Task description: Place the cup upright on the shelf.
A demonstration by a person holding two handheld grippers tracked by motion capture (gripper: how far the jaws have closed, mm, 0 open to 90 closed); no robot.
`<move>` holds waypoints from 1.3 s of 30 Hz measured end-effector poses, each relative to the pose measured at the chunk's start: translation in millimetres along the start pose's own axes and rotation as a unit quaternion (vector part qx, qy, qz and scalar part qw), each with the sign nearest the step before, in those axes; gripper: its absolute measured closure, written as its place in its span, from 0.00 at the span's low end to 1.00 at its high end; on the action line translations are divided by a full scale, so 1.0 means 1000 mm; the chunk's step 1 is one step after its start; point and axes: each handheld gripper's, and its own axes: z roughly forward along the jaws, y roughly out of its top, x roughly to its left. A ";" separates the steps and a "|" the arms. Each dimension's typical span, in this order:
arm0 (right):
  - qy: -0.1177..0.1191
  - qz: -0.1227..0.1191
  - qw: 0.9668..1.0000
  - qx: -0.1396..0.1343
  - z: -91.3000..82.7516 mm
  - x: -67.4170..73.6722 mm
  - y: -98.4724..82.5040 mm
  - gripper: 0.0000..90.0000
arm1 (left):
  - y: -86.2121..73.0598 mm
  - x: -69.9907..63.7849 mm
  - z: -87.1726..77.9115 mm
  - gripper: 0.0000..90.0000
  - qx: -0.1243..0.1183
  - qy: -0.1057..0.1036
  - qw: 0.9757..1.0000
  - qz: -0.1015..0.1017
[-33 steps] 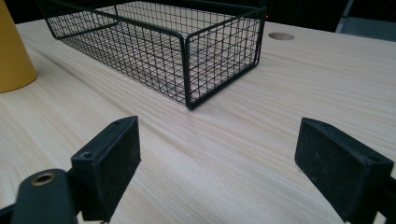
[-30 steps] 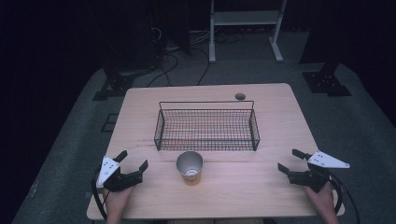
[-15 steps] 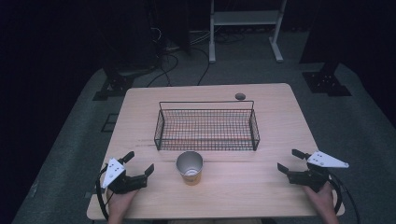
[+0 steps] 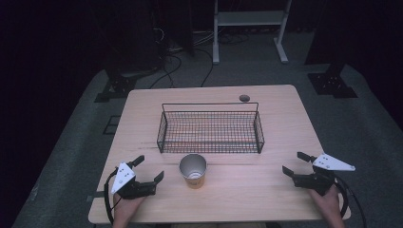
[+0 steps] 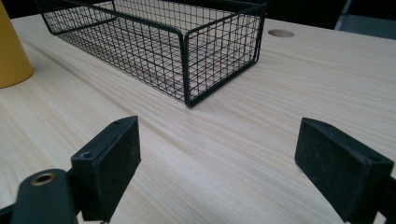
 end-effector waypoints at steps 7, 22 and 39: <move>0.000 -0.001 1.000 0.001 0.000 0.000 0.000 0.15 | 0.002 -0.005 0.000 0.03 -0.006 -0.018 1.000 0.007; 0.001 0.000 1.000 0.000 0.000 0.000 0.000 0.15 | 0.005 -0.014 0.003 0.02 -0.013 -0.061 0.998 0.016; 0.000 0.001 1.000 0.000 0.000 0.000 0.000 0.15 | 0.008 -0.027 0.008 0.02 -0.022 -0.118 0.993 0.023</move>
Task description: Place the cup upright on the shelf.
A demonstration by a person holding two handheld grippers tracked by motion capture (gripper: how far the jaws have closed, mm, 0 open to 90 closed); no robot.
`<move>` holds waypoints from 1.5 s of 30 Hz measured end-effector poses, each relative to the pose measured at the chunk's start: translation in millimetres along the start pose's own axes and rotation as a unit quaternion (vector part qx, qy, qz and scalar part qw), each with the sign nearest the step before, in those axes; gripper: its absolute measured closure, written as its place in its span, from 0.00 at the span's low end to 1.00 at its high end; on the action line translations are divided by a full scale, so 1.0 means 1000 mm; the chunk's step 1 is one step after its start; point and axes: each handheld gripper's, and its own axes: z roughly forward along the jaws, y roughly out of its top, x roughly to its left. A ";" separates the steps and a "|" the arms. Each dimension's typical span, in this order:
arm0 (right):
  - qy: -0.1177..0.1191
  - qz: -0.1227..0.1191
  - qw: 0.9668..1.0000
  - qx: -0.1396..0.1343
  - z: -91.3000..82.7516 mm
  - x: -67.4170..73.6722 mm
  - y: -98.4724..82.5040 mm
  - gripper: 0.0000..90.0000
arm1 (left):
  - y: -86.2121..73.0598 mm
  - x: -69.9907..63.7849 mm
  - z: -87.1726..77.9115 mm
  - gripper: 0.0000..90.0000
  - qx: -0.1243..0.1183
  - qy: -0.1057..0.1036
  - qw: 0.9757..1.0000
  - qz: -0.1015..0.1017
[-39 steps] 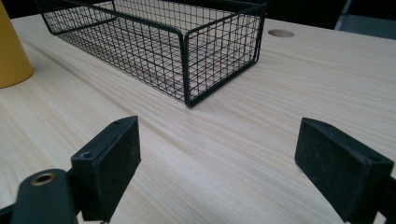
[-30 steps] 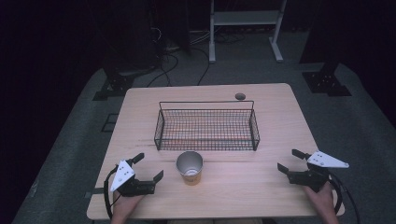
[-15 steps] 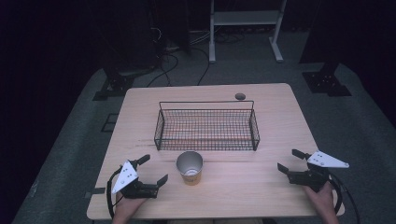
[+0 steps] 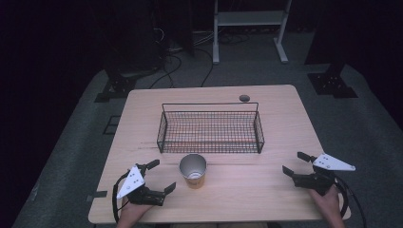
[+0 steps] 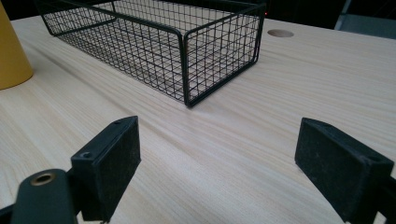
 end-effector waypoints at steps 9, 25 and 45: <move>0.000 0.000 1.000 0.000 0.000 0.000 0.000 0.15 | 0.002 -0.007 0.008 0.02 0.002 -0.017 1.000 0.002; 0.003 -0.005 1.000 0.000 0.000 0.000 0.000 0.15 | 0.005 -0.025 0.028 0.02 0.011 -0.049 0.999 0.016; 0.002 -0.005 1.000 0.000 0.000 0.000 0.000 0.15 | 0.009 -0.031 0.059 0.02 0.044 -0.038 0.998 0.011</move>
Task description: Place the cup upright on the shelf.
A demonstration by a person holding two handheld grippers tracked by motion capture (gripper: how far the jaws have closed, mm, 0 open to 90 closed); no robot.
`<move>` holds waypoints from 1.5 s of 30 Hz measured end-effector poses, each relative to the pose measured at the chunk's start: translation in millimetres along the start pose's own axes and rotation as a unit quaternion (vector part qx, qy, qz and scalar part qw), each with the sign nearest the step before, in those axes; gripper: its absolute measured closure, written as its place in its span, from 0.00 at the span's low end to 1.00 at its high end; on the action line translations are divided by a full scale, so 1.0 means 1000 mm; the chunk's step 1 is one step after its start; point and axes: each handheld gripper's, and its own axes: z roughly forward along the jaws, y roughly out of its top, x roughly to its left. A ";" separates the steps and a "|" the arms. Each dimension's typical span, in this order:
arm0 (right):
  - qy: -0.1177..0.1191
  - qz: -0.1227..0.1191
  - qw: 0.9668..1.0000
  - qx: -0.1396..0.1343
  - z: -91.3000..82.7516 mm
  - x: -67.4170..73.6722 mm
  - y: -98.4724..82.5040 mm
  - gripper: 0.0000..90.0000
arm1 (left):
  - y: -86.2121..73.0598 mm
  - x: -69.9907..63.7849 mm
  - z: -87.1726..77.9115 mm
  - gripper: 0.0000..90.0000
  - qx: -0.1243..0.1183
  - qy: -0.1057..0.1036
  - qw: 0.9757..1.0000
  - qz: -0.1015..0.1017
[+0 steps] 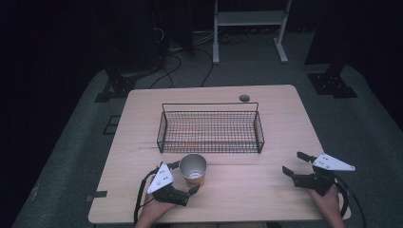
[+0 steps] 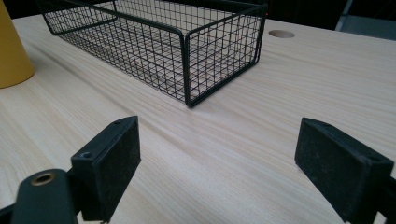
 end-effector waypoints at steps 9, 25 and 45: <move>0.000 0.000 1.000 0.002 0.000 0.000 0.000 0.15 | 0.003 0.006 0.009 0.02 0.001 0.010 1.000 -0.009; 0.000 -0.001 1.000 0.002 0.000 0.001 0.000 0.15 | 0.006 0.006 0.023 0.02 0.004 0.021 1.000 -0.018; 0.001 0.001 1.000 0.001 0.000 0.000 0.000 0.15 | 0.012 0.005 0.028 0.14 0.003 0.014 1.000 -0.019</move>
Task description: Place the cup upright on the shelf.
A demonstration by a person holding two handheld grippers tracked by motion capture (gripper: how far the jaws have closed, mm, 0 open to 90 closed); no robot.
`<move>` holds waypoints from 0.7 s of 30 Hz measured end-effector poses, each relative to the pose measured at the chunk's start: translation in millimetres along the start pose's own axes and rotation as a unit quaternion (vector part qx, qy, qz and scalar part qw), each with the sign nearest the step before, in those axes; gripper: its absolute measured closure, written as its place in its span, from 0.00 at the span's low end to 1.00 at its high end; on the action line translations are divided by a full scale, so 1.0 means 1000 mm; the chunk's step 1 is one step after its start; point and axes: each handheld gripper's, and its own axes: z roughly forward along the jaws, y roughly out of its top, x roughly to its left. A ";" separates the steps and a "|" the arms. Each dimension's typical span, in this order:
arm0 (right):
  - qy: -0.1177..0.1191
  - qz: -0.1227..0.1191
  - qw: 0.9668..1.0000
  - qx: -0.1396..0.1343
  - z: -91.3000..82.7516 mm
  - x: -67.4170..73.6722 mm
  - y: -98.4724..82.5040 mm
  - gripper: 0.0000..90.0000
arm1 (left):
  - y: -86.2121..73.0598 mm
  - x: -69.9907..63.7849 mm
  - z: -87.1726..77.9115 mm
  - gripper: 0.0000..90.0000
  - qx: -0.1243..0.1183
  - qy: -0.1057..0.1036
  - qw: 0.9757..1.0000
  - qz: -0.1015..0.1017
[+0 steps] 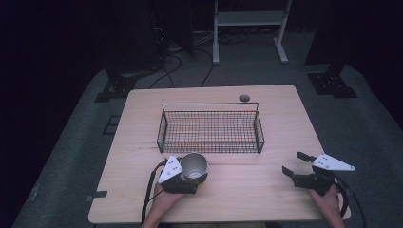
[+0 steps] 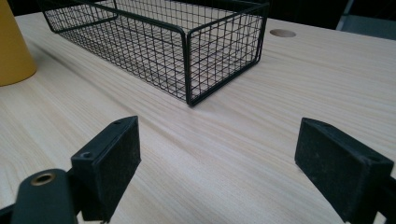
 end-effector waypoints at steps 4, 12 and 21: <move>0.000 -0.002 1.000 0.001 0.000 0.001 0.000 0.15 | 0.006 0.002 -0.002 0.14 -0.014 -0.004 1.000 -0.003; 0.000 -0.001 1.000 0.002 0.000 0.000 0.000 0.15 | 0.026 0.008 0.000 0.14 -0.036 -0.005 0.999 -0.001; 0.001 0.000 1.000 0.001 0.000 0.000 0.000 0.15 | 0.052 0.018 0.008 0.14 -0.048 -0.006 0.999 0.011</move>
